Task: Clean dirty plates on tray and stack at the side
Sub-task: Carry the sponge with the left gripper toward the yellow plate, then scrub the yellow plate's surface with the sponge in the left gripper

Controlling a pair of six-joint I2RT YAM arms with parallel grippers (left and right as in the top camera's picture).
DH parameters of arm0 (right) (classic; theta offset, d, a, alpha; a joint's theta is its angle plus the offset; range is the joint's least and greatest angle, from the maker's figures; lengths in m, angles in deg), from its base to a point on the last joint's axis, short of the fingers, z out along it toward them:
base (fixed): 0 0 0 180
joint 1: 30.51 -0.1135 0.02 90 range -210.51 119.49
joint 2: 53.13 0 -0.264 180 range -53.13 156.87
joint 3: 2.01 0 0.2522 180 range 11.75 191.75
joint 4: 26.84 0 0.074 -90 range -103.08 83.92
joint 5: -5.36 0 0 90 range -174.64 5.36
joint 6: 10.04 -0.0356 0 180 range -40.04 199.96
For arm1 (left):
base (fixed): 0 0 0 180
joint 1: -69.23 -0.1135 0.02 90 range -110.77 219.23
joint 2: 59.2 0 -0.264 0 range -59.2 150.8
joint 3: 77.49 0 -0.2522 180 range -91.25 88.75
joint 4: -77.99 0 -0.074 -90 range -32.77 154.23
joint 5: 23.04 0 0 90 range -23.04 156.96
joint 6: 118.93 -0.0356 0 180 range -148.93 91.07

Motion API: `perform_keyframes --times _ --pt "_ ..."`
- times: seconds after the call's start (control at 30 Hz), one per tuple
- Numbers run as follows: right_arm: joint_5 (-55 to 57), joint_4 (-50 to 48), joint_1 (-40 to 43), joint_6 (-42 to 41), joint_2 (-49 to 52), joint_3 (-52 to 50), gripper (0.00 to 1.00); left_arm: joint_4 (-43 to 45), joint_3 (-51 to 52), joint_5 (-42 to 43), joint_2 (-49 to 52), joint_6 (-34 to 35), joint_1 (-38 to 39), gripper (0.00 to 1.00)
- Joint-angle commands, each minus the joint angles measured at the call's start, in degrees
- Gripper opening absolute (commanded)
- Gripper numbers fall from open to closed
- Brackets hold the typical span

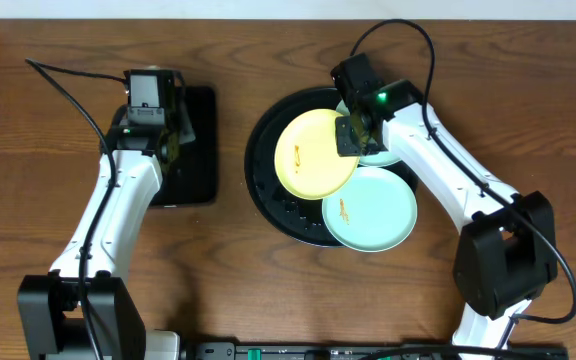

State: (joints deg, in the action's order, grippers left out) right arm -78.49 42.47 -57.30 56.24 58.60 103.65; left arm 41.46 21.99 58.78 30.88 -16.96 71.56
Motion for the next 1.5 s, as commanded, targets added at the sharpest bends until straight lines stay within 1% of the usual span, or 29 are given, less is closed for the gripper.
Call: perform_keyframes --times 0.0,0.07,0.1,0.23,0.37,0.47,0.53,0.6,0.67,0.73,0.87,1.03,1.27,1.47 --pt "-2.4 -1.0 -0.9 -2.2 0.0 -3.2 0.01 3.2 -0.2 19.3 -3.7 0.3 0.1 0.08" --pt "-2.8 -1.8 -0.8 -2.2 0.0 -4.7 0.01 5.1 -0.2 28.7 -4.6 0.2 0.3 0.07" --pt "-2.8 -2.5 -0.8 -2.2 0.0 -5.3 0.01 5.0 -0.2 31.8 -4.8 0.2 0.9 0.08" --pt "-2.8 -2.8 -0.5 -2.2 0.0 -5.4 0.01 0.3 -0.2 32.2 -4.6 -0.2 3.3 0.07" --pt "-2.7 -3.4 -0.6 -2.2 0.0 -5.4 0.01 -3.9 -0.2 32.2 -4.3 -4.3 7.2 0.07" --pt "-2.8 -3.4 -0.6 -2.2 0.0 -5.4 0.01 -4.6 0.3 30.6 -4.3 -4.9 11.1 0.07" --pt "-2.8 -3.3 -0.6 -2.2 0.0 -5.4 0.01 -4.1 1.1 27.9 -4.3 -4.9 13.7 0.07" --pt "-2.8 -3.3 -0.6 -2.2 0.0 -5.4 0.01 -2.1 3.0 24.7 -4.3 -4.9 16.8 0.08" --pt "-2.8 -3.3 -0.6 -2.2 0.0 -5.4 0.01 0.5 5.1 23.2 -4.3 -4.8 18.9 0.08" --pt "-2.8 -3.3 -0.6 -2.1 0.0 -5.4 0.01 5.3 9.0 22.8 -4.2 -4.8 21.0 0.07" --pt "-2.8 -3.3 -0.6 -1.9 0.0 -5.4 0.01 10.3 13.1 22.9 -3.9 -4.2 21.3 0.07" --pt "-2.8 -3.3 -0.6 -1.9 0.0 -5.4 0.01 14.2 16.7 24.2 -3.7 -4.2 21.6 0.08" --pt "-3.7 -3.3 -0.6 -1.9 0.0 -5.4 0.01 21.8 18.9 24.2 -0.2 -4.4 23.2 0.08" --pt "-3.7 -3.4 -0.6 -2.0 0.0 -5.7 0.01 26.1 19.0 24.2 4.4 -4.4 23.1 0.07"
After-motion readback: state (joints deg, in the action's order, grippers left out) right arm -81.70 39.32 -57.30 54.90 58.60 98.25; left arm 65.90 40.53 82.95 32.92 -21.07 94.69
